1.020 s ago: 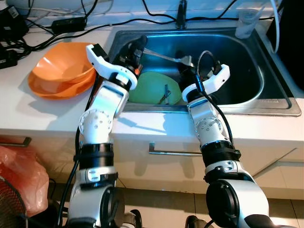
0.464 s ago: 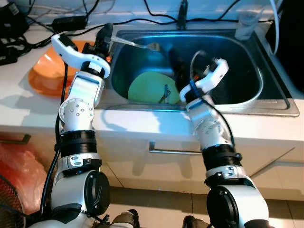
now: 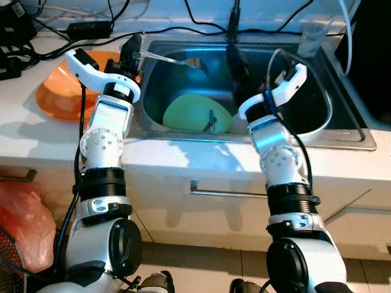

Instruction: Kitchen organization

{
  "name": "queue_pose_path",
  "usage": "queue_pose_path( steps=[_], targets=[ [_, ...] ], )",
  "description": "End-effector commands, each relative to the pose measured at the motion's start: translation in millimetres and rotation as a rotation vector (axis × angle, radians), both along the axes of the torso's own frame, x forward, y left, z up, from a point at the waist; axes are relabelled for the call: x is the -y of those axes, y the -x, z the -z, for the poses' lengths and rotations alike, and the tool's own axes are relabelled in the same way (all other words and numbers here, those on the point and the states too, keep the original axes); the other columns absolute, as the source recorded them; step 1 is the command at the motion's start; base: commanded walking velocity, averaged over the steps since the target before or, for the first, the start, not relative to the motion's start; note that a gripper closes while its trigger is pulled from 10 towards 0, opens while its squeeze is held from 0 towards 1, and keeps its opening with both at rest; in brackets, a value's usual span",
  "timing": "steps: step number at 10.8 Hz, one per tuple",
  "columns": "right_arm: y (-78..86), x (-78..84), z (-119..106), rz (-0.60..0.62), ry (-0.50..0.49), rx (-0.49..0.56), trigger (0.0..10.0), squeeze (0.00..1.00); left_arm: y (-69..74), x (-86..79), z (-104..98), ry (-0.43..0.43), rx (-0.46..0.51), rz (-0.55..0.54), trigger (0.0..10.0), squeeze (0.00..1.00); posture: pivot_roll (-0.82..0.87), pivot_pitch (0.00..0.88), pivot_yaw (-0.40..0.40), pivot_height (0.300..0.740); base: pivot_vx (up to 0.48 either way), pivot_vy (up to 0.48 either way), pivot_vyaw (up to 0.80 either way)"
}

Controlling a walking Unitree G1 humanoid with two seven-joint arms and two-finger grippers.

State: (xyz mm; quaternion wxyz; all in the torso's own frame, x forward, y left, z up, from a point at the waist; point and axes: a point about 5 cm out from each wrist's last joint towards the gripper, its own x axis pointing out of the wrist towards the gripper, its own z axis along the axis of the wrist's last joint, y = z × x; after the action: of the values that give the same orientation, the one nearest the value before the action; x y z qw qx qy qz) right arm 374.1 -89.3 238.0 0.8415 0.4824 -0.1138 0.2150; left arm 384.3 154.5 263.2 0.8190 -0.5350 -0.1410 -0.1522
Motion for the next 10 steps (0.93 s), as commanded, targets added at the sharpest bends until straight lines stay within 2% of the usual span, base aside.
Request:
queue_pose_path(
  steps=[1, 2, 4, 6, 8, 9, 10],
  targets=[
    [1.7, 0.0, -7.3, -0.006, -0.039, 0.011, 10.0, 0.95, -2.4, 6.5, -8.5, -0.004, 0.031, 0.011, 0.0, 0.00, 0.01, 0.099, 0.036, 0.740, 0.000, 0.000, 0.00],
    [2.9, -0.7, -7.9, -0.008, -0.055, 0.003, 10.0, 1.00, -4.5, 9.4, -10.6, -0.003, 0.037, 0.014, 0.0, 0.00, 0.01, 0.099, 0.039, 0.740, 0.000, 0.000, 0.00],
    [5.6, -0.6, -6.5, 0.001, -0.125, -0.029, 10.0, 1.00, -8.3, 14.1, -19.5, 0.002, 0.062, 0.020, 0.0, 0.00, 0.00, 0.099, 0.048, 0.740, 0.000, 0.000, 0.00],
    [4.7, 9.6, -5.7, 0.023, -0.198, -0.050, 10.0, 1.00, -10.1, 17.0, -20.0, 0.002, 0.065, 0.026, 0.0, 0.00, 0.00, 0.100, 0.051, 0.740, 0.000, 0.000, 0.00],
    [0.4, 29.5, -5.3, 0.016, -0.451, -0.101, 10.0, 1.00, -11.3, 17.6, -17.8, 0.003, 0.058, 0.028, 0.0, 0.00, 0.00, 0.102, 0.056, 0.740, 0.000, 0.000, 0.00],
    [-0.2, 33.6, -0.6, 0.013, -0.493, -0.126, 10.0, 1.00, -12.0, 17.0, -17.2, 0.002, 0.055, 0.028, 0.0, 0.00, 0.00, 0.103, 0.063, 0.740, 0.000, 0.000, 0.00],
    [0.3, 34.9, 5.9, 0.020, -0.493, -0.152, 10.0, 0.00, -12.5, 16.9, -17.5, 0.000, 0.055, 0.029, 0.0, 0.00, 0.00, 0.105, 0.068, 0.740, 0.000, 0.000, 0.00]
  ],
)
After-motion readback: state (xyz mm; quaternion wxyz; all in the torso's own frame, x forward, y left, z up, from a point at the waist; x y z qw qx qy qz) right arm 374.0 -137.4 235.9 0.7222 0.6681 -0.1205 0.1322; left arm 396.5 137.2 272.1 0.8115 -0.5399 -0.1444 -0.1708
